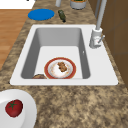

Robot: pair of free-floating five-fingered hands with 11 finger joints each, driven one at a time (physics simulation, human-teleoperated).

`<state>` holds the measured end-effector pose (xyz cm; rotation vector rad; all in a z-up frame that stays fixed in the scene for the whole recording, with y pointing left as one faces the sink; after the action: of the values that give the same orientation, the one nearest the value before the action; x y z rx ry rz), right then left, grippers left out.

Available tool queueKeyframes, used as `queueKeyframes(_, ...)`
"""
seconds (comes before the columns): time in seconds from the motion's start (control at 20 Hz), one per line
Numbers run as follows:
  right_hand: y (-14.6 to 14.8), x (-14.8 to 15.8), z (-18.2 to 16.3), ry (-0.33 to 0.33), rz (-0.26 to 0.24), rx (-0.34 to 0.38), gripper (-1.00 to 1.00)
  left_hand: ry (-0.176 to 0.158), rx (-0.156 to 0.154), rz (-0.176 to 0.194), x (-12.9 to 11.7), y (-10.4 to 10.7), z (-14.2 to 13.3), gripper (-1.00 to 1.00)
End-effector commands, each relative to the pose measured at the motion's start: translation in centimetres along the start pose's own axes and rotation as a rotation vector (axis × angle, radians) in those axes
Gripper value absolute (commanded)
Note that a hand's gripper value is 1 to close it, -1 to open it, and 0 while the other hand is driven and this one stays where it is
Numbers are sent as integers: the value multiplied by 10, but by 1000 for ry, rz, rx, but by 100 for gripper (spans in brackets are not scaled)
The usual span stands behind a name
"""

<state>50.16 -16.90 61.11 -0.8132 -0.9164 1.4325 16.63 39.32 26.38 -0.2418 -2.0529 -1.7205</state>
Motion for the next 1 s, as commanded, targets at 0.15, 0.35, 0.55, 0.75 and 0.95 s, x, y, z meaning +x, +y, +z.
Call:
queueKeyframes(0.15, 7, -1, 32, 76, -40, -95, 100, 0, 0, 0, 0, 0, 0, 0)
queueKeyframes(0.35, 1, -9, 62, 62, -41, -70, 100, 0, 0, 0, 0, 0, 0, 0)
queueKeyframes(0.55, 1, -16, 96, 41, -44, -62, 100, 0, 0, 0, 0, 0, 0, 0)
queueKeyframes(0.75, 7, -28, 127, 45, -46, -74, 100, 0, 0, 0, 0, 0, 0, 0)
queueKeyframes(0.95, 24, -37, 151, 57, -43, -97, 100, 0, 0, 0, 0, 0, 0, 0)
